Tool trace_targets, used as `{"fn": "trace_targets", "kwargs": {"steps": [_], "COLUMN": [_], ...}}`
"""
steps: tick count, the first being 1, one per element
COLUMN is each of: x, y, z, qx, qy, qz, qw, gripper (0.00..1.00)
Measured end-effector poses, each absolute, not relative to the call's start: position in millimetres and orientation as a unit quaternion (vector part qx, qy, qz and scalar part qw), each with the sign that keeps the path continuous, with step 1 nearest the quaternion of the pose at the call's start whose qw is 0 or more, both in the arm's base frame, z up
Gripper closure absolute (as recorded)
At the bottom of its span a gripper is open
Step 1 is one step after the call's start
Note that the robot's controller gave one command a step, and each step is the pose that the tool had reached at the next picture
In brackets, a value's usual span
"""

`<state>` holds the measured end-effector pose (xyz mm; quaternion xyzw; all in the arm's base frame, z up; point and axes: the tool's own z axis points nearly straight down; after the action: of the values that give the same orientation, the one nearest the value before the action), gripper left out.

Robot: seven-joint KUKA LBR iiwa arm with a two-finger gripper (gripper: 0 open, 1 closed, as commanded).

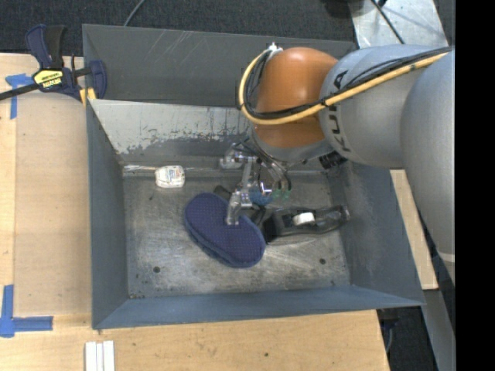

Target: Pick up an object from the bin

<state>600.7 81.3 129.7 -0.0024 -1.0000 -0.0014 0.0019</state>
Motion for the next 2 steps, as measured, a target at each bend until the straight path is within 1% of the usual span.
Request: {"fn": "trace_targets", "kwargs": {"steps": [1, 2], "x": [612.7, 611.2], "y": [74.1, 73.8], "z": [87.9, 87.0], "qx": [-0.012, -0.011], "qy": [-1.000, -1.000], "qz": [-0.001, 0.000], "qw": [-0.005, 0.000], "gripper": [0.00, 1.00]}}
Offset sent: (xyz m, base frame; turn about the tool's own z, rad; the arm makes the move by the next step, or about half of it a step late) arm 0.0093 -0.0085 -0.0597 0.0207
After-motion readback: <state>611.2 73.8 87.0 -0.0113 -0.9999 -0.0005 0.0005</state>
